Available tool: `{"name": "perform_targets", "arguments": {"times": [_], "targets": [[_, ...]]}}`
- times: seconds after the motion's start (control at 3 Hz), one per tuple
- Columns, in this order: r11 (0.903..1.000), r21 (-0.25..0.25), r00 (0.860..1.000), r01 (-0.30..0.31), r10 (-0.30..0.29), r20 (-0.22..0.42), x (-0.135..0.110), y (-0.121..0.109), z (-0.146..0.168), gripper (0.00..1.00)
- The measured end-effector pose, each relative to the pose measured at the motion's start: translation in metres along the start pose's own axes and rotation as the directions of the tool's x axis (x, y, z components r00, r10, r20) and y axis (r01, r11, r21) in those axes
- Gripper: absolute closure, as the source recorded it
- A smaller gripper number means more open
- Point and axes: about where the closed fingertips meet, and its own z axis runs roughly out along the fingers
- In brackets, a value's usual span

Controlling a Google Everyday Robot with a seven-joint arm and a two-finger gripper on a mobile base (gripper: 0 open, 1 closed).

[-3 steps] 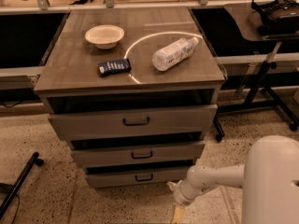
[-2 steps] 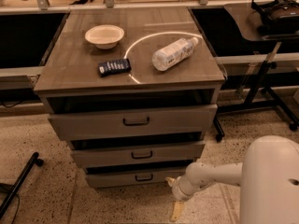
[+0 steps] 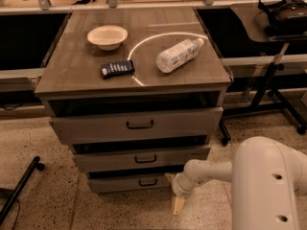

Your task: Open bottom drawer

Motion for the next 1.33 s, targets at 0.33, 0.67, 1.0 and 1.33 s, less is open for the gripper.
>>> {"name": "perform_targets", "arguments": {"times": [0.33, 0.67, 1.0, 1.33], "targets": [[0.9993, 0.034, 1.000, 0.015, -0.014, -0.020, 0.005, -0.021, 0.008, 0.00], [0.9982, 0.059, 0.999, 0.015, -0.013, -0.035, 0.011, -0.039, 0.017, 0.00], [0.9960, 0.088, 0.998, -0.010, 0.015, -0.063, 0.023, -0.052, 0.029, 0.00], [0.9936, 0.104, 0.996, -0.045, 0.053, -0.076, 0.038, -0.065, 0.043, 0.01]]}}
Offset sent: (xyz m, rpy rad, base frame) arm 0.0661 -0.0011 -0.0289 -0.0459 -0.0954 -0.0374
